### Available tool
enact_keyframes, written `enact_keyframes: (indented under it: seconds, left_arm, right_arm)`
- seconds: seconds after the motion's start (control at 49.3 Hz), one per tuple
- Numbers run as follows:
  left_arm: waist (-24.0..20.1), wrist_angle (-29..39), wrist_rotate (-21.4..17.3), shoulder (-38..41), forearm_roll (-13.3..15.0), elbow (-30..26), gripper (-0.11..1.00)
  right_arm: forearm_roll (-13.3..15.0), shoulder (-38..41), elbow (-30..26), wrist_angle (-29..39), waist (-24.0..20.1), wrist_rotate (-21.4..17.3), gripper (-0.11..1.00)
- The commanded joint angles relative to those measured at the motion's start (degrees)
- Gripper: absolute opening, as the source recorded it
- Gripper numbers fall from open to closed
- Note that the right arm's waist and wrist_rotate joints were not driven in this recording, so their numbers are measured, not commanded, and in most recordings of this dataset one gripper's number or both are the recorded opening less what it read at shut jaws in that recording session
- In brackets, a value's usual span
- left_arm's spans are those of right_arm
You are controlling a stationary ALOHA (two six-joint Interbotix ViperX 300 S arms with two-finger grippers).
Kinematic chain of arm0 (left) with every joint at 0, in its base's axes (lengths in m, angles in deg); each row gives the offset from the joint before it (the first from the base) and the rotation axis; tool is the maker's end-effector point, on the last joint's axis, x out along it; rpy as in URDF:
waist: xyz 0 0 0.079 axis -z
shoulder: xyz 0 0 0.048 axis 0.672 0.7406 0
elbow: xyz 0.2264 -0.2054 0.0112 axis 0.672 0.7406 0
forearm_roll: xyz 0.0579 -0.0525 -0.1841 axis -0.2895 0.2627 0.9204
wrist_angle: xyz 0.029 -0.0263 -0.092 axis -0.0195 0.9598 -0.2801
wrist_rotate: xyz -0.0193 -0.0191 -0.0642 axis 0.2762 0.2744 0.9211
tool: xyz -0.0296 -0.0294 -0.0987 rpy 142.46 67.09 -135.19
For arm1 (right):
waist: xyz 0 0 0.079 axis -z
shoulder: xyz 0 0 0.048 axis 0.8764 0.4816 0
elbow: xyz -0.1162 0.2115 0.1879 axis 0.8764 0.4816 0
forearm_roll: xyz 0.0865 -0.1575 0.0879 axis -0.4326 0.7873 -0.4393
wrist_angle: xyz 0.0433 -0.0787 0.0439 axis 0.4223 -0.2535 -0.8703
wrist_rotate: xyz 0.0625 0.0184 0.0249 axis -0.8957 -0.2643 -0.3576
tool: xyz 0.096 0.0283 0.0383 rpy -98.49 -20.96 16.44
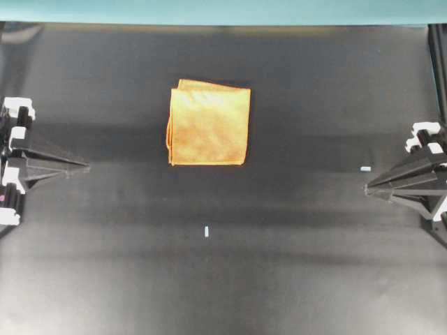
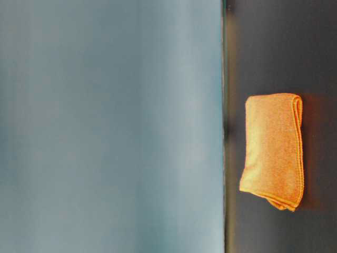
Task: Push an orange cloth with the left arm to wipe the desk.
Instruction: 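Move the left gripper over the folded orange cloth's near edge, then lower the left gripper and pinch the orange cloth's edge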
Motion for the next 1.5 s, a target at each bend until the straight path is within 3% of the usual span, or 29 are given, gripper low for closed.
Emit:
enact_keyframes:
  seconds: [0.0, 0.081, 0.203, 0.385, 0.527, 0.75, 0.852, 1.014, 1.115, 1.48]
  left_arm:
    - [-5.54, 4.57, -1.67, 4.39, -2.72, -2.29, 0.06]
    - [-8.26, 7.12, -2.99, 7.91, -2.81, -4.48, 0.01]
    - [-9.49, 7.47, -6.33, 15.12, -2.81, -8.7, 0.0]
    - [-12.48, 11.78, -13.71, 31.64, -2.81, -17.4, 0.0]
    - [-14.59, 14.5, -16.88, 43.68, -2.81, -25.84, 0.0]
    - [-17.75, 22.68, -24.26, 54.23, -2.81, -37.09, 0.02]
    - [-18.63, 25.14, -26.98, 56.34, -2.81, -40.08, 0.18]
    - [-19.16, 28.56, -28.39, 60.03, -2.81, -43.42, 0.66]
    - [-19.51, 28.92, -28.92, 62.4, -2.81, -44.38, 0.87]
    - [-22.15, 27.16, -30.15, 69.87, -2.81, -45.44, 0.84]
  right_arm:
    - [0.0, 0.7, -0.88, -0.26, 0.0, 0.0, 0.03]
    - [0.0, 0.53, -0.79, 1.67, 0.0, -0.09, 0.12]
    - [-0.09, 0.35, -0.79, 5.27, 0.0, -0.09, 0.02]
    - [-0.09, 0.18, -0.79, 10.55, 0.0, 0.0, 0.02]
    - [-0.09, 0.09, -0.7, 13.01, 0.09, -0.09, 0.02]
    - [-0.09, -1.41, -0.35, 13.62, 0.0, 0.0, 0.02]
    - [-0.09, -2.02, -0.09, 13.62, 0.0, -0.09, 0.02]
    - [-0.09, -2.46, 0.35, 13.62, 0.0, 0.0, 0.02]
    - [-0.09, -2.55, 0.44, 13.54, 0.0, -0.09, 0.02]
    - [-0.09, -2.55, 0.62, 13.54, 0.0, -0.09, 0.02]
